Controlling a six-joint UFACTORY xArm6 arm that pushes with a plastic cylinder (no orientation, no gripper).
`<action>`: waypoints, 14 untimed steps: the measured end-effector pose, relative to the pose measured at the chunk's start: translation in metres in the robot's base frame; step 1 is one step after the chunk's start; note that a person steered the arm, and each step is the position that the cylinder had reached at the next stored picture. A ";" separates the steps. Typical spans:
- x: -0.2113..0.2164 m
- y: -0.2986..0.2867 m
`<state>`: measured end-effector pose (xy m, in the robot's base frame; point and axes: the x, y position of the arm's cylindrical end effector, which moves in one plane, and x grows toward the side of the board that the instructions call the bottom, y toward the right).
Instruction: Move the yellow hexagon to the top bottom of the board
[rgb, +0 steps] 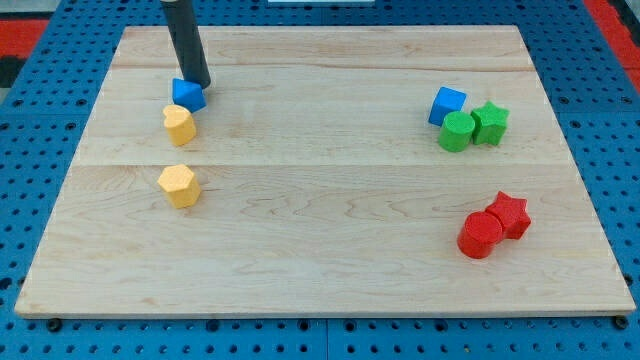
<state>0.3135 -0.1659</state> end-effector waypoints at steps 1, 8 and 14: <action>0.004 -0.024; 0.049 -0.005; 0.118 -0.031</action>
<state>0.4313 -0.1969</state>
